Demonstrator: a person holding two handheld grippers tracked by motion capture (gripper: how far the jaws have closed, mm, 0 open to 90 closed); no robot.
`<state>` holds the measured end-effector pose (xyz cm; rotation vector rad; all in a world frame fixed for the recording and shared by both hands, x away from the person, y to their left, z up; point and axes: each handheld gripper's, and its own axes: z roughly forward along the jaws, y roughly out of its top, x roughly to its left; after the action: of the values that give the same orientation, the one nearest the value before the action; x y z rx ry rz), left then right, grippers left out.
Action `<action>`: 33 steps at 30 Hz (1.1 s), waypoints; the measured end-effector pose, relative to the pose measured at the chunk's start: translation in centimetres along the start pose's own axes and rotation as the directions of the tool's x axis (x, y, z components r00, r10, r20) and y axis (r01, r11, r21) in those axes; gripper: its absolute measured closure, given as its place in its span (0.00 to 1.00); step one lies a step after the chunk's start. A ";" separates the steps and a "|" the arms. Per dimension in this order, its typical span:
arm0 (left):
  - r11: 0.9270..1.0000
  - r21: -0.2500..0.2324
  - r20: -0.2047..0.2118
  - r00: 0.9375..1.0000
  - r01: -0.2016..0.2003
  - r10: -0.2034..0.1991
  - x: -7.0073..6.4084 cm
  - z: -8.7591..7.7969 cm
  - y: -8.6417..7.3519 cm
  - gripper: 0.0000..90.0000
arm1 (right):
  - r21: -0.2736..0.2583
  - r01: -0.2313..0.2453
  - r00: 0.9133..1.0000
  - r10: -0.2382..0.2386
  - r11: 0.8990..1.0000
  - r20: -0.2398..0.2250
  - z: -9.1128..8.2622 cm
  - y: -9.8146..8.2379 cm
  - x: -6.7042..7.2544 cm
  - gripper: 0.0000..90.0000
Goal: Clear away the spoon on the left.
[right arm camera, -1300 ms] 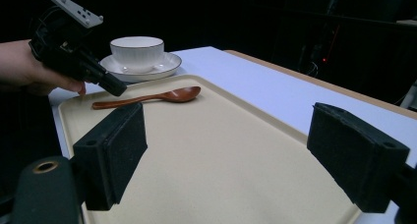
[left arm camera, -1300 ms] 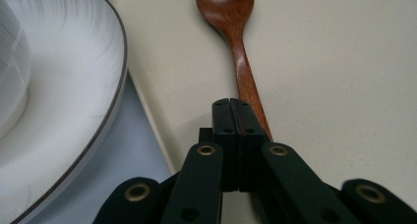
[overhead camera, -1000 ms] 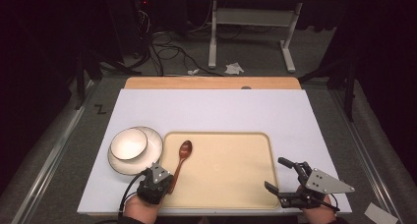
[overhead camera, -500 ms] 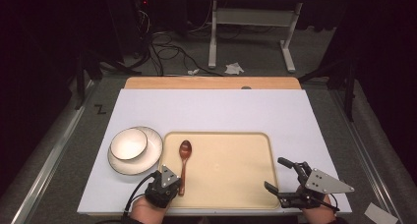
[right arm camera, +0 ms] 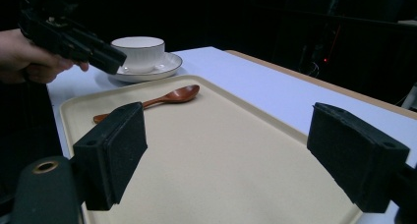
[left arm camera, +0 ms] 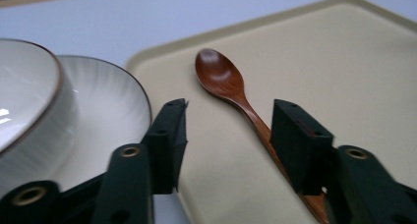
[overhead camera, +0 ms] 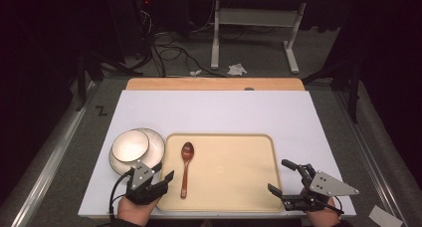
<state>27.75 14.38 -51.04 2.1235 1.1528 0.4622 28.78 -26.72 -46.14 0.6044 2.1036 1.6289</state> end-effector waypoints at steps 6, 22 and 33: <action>0.993 -0.099 -0.008 0.998 0.066 -0.067 1.7 -1.3 0.0 0.21 | -0.004 -0.002 1.000 0.002 1.000 -0.002 0.0 0.0 0.0 0.18; 0.939 -0.329 -0.083 0.988 0.096 -0.130 5.2 -5.1 -0.9 0.00 | -0.004 -0.004 1.000 0.004 1.000 -0.002 0.0 0.0 0.0 0.18; 0.939 -0.326 -0.069 0.989 0.104 -0.134 5.5 -5.1 -0.9 0.02 | -0.001 -0.006 1.000 0.006 1.000 -0.007 0.1 -0.1 0.0 0.18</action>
<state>27.26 21.34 -48.02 1.7565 1.1607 0.6491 28.82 -26.70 -46.28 0.6070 2.1079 1.6372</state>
